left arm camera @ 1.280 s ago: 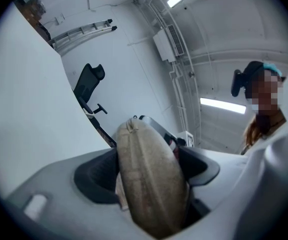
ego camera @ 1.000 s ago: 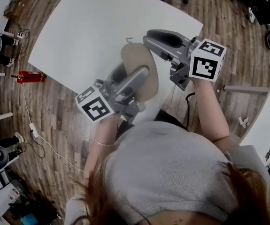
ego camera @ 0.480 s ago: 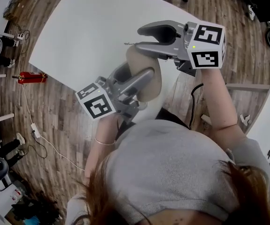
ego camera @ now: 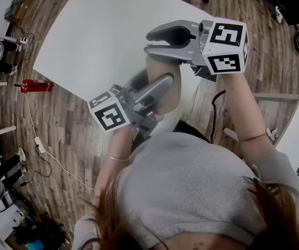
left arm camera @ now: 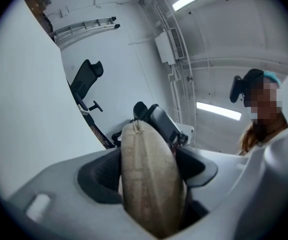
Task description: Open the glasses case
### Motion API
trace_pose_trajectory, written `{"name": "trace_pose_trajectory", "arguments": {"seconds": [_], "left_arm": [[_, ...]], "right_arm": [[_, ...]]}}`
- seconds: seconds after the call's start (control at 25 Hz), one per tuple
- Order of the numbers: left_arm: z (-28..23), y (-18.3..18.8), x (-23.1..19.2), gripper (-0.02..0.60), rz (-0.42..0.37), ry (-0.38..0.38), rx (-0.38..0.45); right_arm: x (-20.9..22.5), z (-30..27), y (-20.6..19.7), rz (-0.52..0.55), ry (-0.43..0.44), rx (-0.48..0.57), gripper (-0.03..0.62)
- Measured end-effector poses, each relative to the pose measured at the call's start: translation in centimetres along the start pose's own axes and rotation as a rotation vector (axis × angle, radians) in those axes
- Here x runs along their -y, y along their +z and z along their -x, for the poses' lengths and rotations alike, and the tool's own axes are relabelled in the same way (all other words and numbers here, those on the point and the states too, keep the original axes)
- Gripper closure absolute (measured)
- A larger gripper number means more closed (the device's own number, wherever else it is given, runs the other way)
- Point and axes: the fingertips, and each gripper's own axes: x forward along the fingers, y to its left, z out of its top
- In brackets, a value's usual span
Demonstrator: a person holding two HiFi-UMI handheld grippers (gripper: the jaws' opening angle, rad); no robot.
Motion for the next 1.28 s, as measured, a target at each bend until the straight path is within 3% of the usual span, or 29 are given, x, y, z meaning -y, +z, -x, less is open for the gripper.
{"name": "trace_pose_trajectory", "arguments": {"seconds": [0.12, 0.16, 0.24, 0.4, 0.6, 0.76, 1.28], "left_arm": [[0.0, 0.1, 0.1, 0.252, -0.018, -0.002, -0.007], [0.0, 0.2, 0.2, 0.252, -0.015, -0.005, -0.002], [0.0, 0.3, 0.3, 0.252, -0.006, -0.012, 0.008], [0.3, 0.4, 0.7, 0.253, 0.005, -0.036, 0.047], [1.2, 2.1, 1.4, 0.255, 0.133, -0.142, 0.193], [1.2, 2.1, 1.7, 0.256, 0.091, -0.141, 0.184], [1.5, 2.7, 1.4, 0.256, 0.122, -0.145, 0.251]], "right_arm": [[-0.1, 0.1, 0.2, 0.007, 0.009, -0.008, 0.487], [-0.2, 0.0, 0.3, 0.016, 0.009, -0.012, 0.542], [-0.4, -0.1, 0.4, 0.029, 0.011, -0.013, 0.582], [-0.8, 0.4, 1.0, 0.011, 0.016, 0.036, 0.589], [0.4, 1.8, 2.1, -0.068, -0.043, 0.182, 0.589], [0.9, 2.5, 1.9, -0.109, -0.054, 0.233, 0.589], [1.4, 4.0, 1.4, -0.123, -0.144, 0.291, 0.589]]}}
